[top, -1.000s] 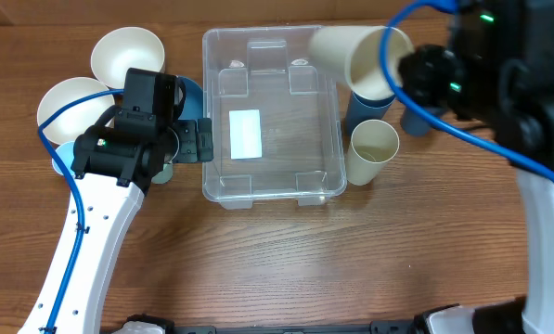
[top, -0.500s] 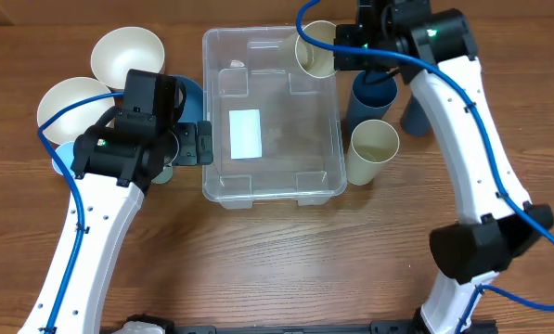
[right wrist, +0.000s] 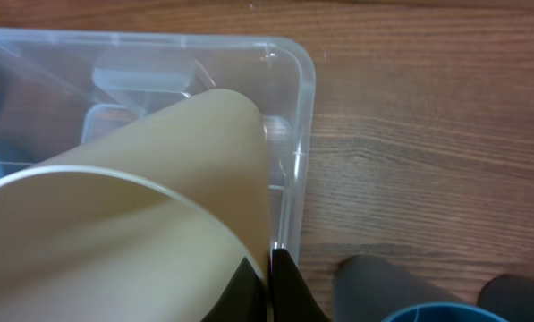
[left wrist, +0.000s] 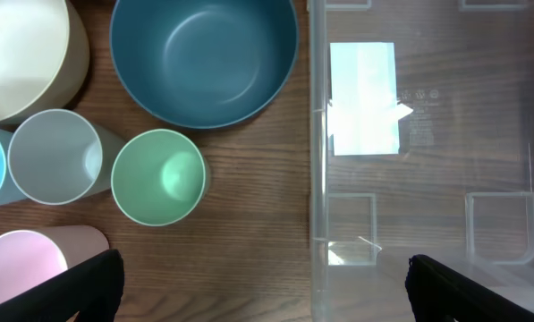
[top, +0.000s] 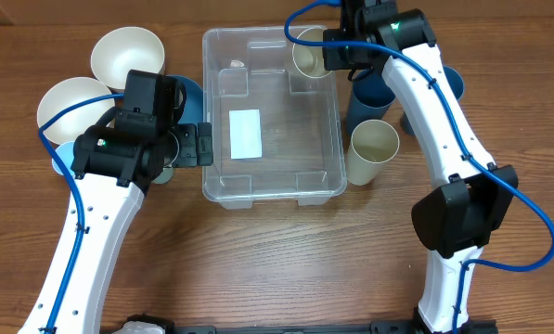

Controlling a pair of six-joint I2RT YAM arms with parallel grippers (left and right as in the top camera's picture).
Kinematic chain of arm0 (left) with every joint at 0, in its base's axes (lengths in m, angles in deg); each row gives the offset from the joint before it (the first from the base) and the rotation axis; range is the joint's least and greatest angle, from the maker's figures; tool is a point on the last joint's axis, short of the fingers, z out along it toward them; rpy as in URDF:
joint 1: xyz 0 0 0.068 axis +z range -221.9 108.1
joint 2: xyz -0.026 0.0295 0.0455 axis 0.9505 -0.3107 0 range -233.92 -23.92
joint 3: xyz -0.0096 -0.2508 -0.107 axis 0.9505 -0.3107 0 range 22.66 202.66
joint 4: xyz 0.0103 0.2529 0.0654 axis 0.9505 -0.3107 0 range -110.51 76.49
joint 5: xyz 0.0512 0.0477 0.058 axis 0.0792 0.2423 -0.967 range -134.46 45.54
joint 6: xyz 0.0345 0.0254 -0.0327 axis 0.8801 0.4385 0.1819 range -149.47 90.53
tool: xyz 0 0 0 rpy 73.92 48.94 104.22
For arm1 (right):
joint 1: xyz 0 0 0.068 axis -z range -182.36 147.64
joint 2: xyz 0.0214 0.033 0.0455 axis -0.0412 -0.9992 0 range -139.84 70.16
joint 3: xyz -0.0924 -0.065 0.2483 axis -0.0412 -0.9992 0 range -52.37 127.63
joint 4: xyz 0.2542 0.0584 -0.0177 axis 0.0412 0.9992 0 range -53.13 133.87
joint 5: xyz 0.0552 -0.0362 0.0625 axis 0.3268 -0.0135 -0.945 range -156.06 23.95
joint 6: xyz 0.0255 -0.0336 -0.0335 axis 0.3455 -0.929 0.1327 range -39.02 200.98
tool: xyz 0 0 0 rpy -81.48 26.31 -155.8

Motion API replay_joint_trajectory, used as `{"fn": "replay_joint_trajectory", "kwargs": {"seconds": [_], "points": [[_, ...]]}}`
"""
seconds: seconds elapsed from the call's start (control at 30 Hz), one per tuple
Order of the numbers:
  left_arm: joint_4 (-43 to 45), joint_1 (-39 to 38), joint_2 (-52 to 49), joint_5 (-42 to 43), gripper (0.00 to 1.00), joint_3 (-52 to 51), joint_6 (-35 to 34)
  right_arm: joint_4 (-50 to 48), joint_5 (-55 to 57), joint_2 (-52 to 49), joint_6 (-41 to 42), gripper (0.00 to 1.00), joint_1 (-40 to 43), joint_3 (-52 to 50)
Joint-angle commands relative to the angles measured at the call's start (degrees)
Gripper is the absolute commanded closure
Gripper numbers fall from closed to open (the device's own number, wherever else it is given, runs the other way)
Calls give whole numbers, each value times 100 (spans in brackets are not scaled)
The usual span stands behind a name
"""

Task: Pack container
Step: 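Carry the cream cup left and set it upright in the container, then move the right gripper back and grasp the other cream cup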

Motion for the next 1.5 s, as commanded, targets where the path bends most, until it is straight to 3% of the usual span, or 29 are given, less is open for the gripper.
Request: {"fn": "replay_joint_trajectory", "kwargs": {"seconds": [0.0,0.43,0.5,0.57,0.8,0.9,1.13,1.37,1.47], "points": [[-15,-9,-4,120,0,125,109,26,79,-164,-42,96,-2,72],[-37,-9,-4,118,0,125,109,105,79,-170,-39,95,-2,72],[-37,-9,-4,120,0,125,109,98,76,-179,-39,92,-2,70],[-37,-9,-4,120,0,125,109,50,79,-179,-39,82,-2,39],[-59,-7,-4,118,0,125,109,-52,76,-179,-39,77,-2,37],[-61,-9,-4,116,0,125,109,-76,79,-179,-39,68,-2,37],[-98,-9,-4,114,0,125,111,203,79,-127,-42,34,-2,201],[-94,-7,-4,114,0,125,111,1471,81,472,7,28,22,1143],[-98,-9,-4,114,0,125,111,1996,286,1073,409,20,284,1344]]}}
